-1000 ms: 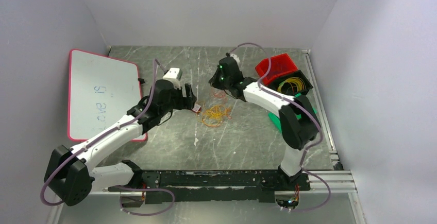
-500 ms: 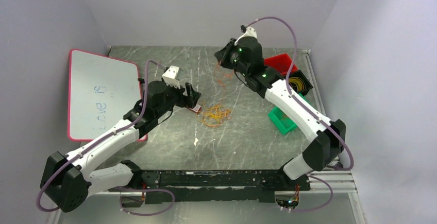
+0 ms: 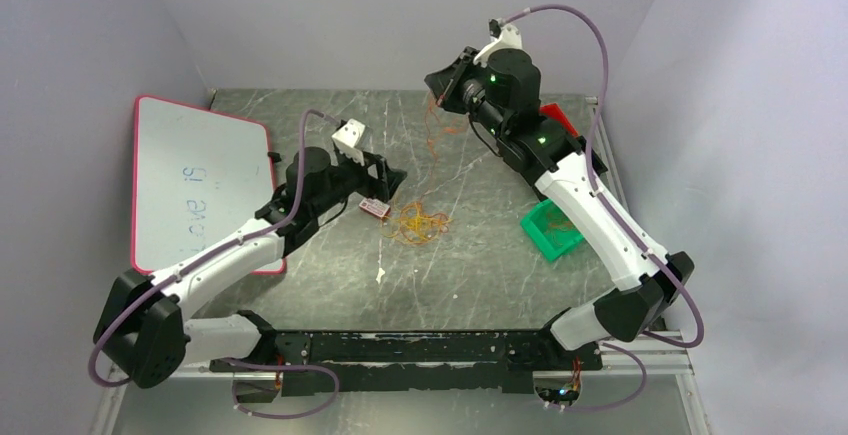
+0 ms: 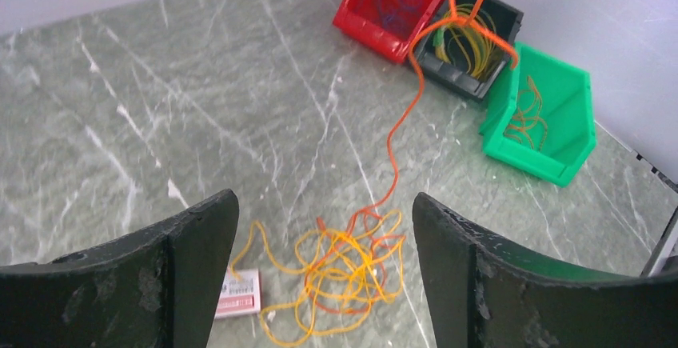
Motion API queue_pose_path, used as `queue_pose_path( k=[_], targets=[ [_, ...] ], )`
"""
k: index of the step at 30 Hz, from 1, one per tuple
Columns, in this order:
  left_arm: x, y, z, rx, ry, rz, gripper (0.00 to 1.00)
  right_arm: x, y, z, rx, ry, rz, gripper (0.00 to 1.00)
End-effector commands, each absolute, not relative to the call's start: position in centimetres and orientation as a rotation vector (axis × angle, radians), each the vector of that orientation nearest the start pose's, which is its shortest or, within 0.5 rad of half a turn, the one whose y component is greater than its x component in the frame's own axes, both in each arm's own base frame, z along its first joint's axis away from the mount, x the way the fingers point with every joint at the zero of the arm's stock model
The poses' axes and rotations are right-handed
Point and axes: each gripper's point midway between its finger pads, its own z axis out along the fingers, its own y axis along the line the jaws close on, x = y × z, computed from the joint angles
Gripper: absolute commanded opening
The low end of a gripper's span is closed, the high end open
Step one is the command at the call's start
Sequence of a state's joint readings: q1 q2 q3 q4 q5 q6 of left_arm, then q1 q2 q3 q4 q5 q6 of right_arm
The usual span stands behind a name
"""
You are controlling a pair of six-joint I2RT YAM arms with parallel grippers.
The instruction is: Untangle the cables
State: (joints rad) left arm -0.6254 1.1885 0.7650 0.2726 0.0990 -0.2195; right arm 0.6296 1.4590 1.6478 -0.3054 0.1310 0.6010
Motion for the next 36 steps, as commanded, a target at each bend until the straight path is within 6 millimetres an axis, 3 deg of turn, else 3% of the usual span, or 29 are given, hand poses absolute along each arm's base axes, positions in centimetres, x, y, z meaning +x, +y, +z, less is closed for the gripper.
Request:
queue_pose_path(
  k=[1,7,16,21,27,30,33,36],
  targets=[
    [32.4,-28.7,28.3,0.537,1.511,-0.776,0.84,36.4,27.3,44.3,0.055,1.720,0.837,0.00],
    [31.8,-31.9,27.0,0.656,1.491,-0.925,0.84,35.8,27.2,46.2,0.056,1.690,0.869,0.00],
    [31.6,-34.6,23.2,0.704,1.530,-1.054,0.82,35.3,27.1,46.6,0.060,1.684,0.894,0.00],
    [31.9,-36.6,22.2,0.736,1.542,-1.077,0.80,35.0,27.1,47.5,0.057,1.667,0.908,0.00],
    [32.3,-37.4,19.2,0.747,1.627,-1.072,0.57,34.7,26.4,48.4,0.067,1.644,0.900,0.00],
    [32.4,-37.1,18.5,0.728,1.669,-1.058,0.32,34.5,25.8,48.7,0.076,1.632,0.882,0.00],
    [32.7,-36.7,19.6,0.704,1.673,-1.032,0.12,34.6,25.0,48.5,0.092,1.628,0.840,0.00],
    [33.3,-36.1,22.4,0.682,1.642,-0.980,0.07,34.6,23.8,48.0,0.119,1.624,0.787,0.00]
  ],
)
